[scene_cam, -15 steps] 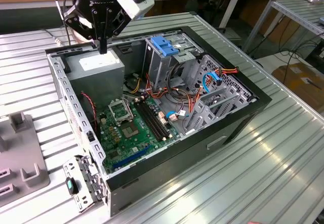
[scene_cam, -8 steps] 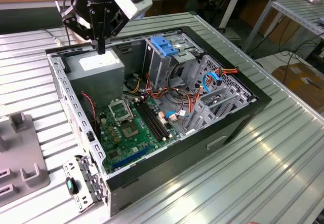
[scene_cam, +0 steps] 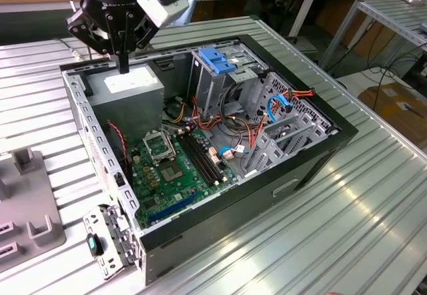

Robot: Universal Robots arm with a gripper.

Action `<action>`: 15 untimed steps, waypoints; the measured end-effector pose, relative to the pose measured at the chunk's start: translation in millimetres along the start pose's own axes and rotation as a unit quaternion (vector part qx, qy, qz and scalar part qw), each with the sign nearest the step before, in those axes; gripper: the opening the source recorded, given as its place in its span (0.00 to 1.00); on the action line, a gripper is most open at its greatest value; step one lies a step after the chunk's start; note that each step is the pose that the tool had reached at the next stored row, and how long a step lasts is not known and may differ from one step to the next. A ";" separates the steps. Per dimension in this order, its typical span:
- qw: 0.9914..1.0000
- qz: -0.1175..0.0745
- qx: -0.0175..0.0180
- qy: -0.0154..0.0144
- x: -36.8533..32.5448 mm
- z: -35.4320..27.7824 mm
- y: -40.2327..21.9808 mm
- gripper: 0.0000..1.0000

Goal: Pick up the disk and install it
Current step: 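Reach for the disk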

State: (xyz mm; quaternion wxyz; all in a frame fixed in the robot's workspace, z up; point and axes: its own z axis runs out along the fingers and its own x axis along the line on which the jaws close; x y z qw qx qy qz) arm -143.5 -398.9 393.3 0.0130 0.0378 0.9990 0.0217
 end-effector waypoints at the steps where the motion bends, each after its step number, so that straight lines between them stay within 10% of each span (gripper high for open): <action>1: 1.000 0.000 0.000 0.000 2.7 0.0 -0.2 0.11; 15: 1.000 0.000 0.000 0.000 55.2 -1.1 -4.2 0.11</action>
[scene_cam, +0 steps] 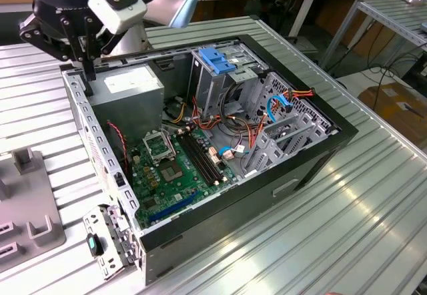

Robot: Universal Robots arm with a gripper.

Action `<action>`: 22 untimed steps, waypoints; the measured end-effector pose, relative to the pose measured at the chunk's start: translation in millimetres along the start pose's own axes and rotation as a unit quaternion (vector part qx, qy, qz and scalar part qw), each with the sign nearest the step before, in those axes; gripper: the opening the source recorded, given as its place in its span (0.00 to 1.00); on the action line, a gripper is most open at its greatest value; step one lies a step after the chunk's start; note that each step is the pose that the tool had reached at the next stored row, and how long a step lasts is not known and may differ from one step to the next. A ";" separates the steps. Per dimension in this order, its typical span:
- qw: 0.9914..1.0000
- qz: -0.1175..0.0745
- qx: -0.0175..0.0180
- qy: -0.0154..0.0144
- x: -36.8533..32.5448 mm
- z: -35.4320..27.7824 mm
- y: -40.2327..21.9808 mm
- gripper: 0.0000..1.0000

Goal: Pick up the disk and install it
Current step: 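Reach for the disk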

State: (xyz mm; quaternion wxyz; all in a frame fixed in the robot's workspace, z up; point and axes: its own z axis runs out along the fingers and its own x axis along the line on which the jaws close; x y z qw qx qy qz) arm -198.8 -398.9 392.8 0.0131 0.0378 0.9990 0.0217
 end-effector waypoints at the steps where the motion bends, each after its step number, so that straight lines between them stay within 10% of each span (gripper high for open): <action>1: 1.000 0.000 0.000 0.000 6.0 -0.2 -0.4 0.11; 22: 1.000 0.000 0.000 0.000 79.0 -2.1 -5.9 0.11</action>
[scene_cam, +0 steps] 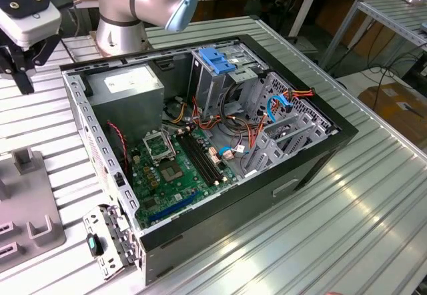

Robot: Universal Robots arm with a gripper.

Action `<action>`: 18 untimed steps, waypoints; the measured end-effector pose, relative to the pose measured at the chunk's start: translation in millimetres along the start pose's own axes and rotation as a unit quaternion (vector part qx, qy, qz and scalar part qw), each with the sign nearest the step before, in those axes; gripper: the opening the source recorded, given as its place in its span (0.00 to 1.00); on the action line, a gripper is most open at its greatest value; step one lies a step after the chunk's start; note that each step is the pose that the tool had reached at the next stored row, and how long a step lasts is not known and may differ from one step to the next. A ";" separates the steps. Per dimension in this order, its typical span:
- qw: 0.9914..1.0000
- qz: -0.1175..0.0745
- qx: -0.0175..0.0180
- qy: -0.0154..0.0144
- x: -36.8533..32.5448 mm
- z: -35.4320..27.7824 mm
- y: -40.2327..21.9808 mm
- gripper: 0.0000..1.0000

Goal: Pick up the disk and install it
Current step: 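Reach for the disk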

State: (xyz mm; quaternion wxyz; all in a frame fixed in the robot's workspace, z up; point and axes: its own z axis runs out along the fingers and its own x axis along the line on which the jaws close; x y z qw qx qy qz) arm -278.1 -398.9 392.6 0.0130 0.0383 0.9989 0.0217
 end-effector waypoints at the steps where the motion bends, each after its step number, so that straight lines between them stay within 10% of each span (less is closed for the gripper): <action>1: 1.000 0.000 0.000 0.000 3.0 -0.1 -0.2 0.11; 18: 1.000 0.000 0.000 0.000 42.5 -1.1 -3.2 0.11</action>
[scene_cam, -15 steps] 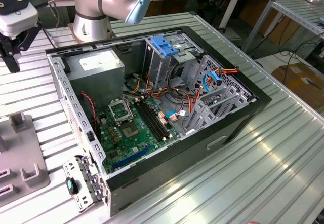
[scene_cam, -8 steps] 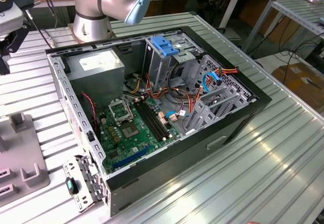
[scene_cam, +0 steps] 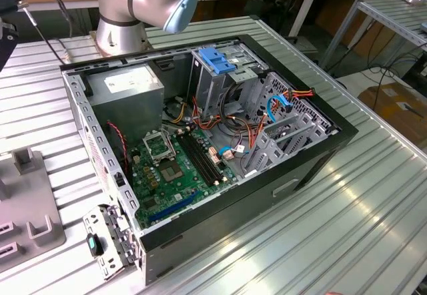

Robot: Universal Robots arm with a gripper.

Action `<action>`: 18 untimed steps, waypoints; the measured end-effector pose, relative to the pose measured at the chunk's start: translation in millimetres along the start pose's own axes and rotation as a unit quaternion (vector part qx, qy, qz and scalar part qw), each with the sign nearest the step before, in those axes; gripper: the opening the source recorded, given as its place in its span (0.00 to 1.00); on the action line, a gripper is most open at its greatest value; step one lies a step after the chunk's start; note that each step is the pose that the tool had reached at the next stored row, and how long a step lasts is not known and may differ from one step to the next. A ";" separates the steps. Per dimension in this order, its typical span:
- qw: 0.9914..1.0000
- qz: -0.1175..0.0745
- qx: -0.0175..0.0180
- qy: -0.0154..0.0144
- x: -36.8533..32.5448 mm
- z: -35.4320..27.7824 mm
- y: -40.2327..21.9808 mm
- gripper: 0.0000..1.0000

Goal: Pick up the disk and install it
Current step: 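Reach for the disk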

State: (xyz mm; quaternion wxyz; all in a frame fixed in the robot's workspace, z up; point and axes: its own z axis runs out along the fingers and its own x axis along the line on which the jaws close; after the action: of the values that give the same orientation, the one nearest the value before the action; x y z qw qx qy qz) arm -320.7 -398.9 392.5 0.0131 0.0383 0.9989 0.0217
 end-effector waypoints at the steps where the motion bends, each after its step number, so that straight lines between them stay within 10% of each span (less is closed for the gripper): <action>1: 1.000 0.000 0.000 0.000 1.5 0.0 -0.1 0.11; 18: 1.000 0.000 0.000 0.000 26.1 -0.6 -2.0 0.11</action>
State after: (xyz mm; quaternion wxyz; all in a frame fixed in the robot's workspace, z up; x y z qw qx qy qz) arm -346.8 -399.0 392.4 0.0131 0.0382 0.9989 0.0217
